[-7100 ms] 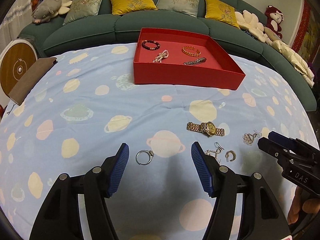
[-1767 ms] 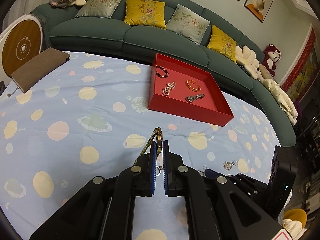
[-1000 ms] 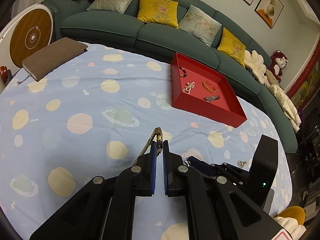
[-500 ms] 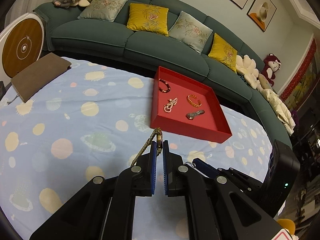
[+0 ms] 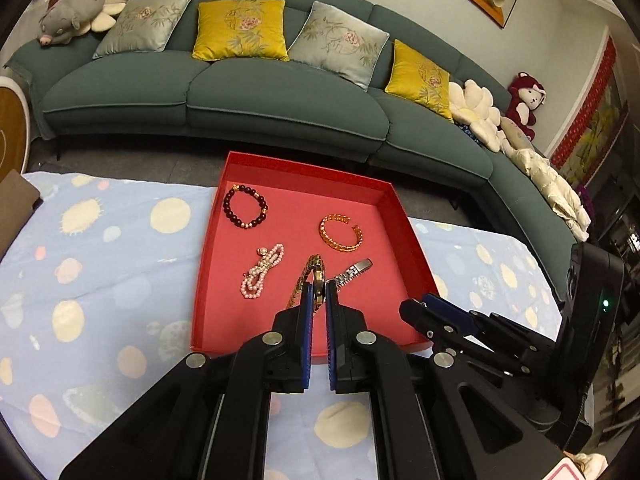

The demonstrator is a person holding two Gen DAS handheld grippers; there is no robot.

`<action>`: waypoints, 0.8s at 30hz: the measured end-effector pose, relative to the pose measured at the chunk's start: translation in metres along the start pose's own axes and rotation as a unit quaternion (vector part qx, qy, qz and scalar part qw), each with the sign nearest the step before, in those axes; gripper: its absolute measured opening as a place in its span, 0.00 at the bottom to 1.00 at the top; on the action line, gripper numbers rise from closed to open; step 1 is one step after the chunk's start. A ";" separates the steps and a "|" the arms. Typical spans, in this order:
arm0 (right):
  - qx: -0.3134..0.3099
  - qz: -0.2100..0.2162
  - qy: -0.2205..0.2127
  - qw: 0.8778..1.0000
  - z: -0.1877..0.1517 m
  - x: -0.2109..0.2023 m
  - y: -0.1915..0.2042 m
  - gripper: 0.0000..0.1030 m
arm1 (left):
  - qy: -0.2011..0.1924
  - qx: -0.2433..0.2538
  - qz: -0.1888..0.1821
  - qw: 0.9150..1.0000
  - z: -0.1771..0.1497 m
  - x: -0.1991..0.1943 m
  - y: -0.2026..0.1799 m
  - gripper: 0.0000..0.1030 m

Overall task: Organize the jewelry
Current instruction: 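Carry the watch with the left gripper and ring with the right into the tray, opening the left, then open the right gripper to drop the ring while the left gripper withdraws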

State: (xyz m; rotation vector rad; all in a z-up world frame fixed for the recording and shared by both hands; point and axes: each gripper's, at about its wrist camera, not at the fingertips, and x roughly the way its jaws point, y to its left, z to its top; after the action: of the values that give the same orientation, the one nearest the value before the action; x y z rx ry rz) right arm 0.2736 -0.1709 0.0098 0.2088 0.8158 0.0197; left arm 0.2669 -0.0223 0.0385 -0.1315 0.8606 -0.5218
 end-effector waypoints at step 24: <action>0.028 -0.004 -0.112 0.993 -0.006 -0.120 -0.018 0.55 | -0.063 -0.030 0.036 0.997 -0.016 -0.071 -0.004 0.37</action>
State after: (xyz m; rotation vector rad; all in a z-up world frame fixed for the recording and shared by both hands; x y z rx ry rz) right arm 0.1857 -0.1986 0.0884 0.2567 0.5936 -0.0337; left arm 0.2153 0.0105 0.0776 -0.1850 0.7555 -0.4152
